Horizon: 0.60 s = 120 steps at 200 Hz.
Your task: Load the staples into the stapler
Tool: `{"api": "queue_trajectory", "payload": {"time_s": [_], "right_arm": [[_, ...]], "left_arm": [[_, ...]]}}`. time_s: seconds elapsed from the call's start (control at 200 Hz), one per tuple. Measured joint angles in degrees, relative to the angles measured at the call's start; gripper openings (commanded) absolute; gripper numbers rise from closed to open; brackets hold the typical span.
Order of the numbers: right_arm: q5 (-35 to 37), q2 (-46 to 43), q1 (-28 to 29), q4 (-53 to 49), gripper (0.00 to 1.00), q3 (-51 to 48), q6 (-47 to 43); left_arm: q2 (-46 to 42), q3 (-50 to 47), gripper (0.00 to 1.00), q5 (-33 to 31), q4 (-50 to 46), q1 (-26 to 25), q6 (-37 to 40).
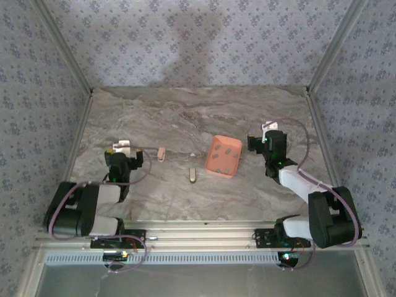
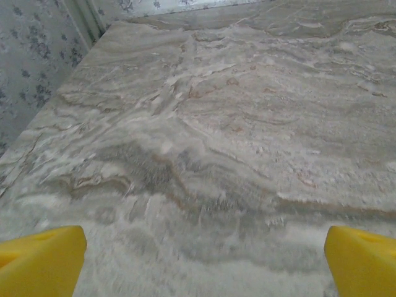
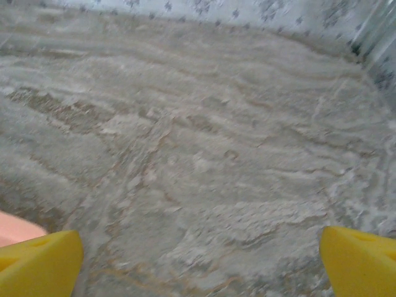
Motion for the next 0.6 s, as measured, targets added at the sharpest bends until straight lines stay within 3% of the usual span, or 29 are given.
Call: {"api": "queue_trajectory", "payload": {"time_s": [0.07,0.195,0.36,0.6], "right_arm": [[-1.4,-0.1,-2.1,1.9,1.0,-2.1,-0.6],[-4.9,1.2,-6.1,10.3,1.0,-7.3,-2.2],[-10.6,12.4,-12.0,24.2,1.0,-11.6,-2.2],[-14.9,14.6,-14.3,25.3,1.0,-9.2,-1.5]], "left_arm": [[5.9,2.7,0.99,-0.1,1.5,2.4,-0.9],[6.2,7.3,0.99,0.6,-2.3,6.5,-3.5],[6.0,8.4,0.99,1.4,-2.6,7.3,-4.9],[6.0,8.4,0.98,1.9,-4.0,7.2,-5.1]]}}
